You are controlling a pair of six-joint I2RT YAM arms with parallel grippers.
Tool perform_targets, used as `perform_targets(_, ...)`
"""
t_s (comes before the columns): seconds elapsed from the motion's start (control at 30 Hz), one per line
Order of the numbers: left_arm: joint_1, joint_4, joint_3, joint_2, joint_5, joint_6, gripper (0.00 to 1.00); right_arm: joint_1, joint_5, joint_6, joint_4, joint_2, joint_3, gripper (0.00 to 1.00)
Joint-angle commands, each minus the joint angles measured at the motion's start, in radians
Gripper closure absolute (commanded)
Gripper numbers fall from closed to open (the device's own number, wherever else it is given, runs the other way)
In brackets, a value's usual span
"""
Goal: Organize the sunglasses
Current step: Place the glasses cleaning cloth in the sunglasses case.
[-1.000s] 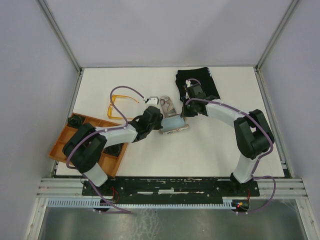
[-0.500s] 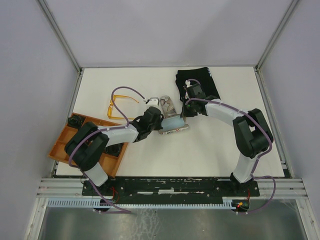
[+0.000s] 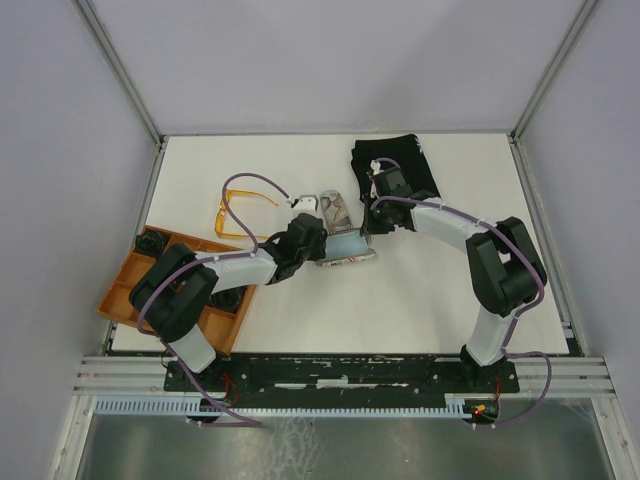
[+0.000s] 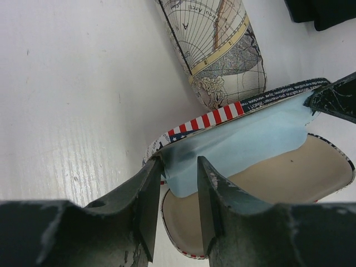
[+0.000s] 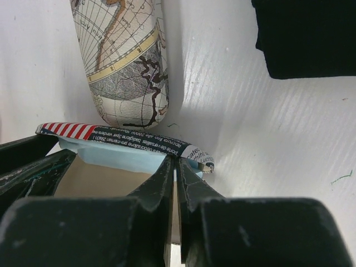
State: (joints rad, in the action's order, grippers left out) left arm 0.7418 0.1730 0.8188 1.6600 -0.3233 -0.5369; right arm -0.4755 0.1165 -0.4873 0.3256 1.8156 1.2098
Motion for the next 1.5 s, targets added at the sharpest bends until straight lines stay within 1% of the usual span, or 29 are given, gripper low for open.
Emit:
perform_targets(0.0, -0.004, 0.024, 0.025, -0.028, -0.050, 0.031, 0.59, 0.005, 0.008, 0.010, -0.037, -0.019, 0.037, 0.87)
perform_targets(0.37, -0.005, 0.008, 0.029, -0.052, -0.059, 0.039, 0.53, 0.007, -0.009, 0.017, -0.026, -0.056, 0.021, 0.70)
perform_targets(0.6, -0.004, -0.004, 0.036, -0.074, -0.061, 0.050, 0.49, 0.007, -0.029, 0.033, -0.010, -0.101, 0.003, 0.65)
perform_targets(0.9, -0.004, -0.012, 0.031, -0.107, -0.038, 0.052, 0.47, 0.008, -0.045, 0.062, -0.003, -0.123, 0.012, 0.64)
perform_targets(1.17, -0.006, -0.051, -0.006, -0.206, -0.054, 0.059, 0.46, 0.007, -0.043, 0.086, 0.029, -0.062, 0.087, 0.64)
perform_targets(1.47, -0.015, -0.105, -0.097, -0.307, -0.061, 0.000, 0.46, 0.007, -0.057, 0.104, 0.114, 0.046, 0.226, 0.65)
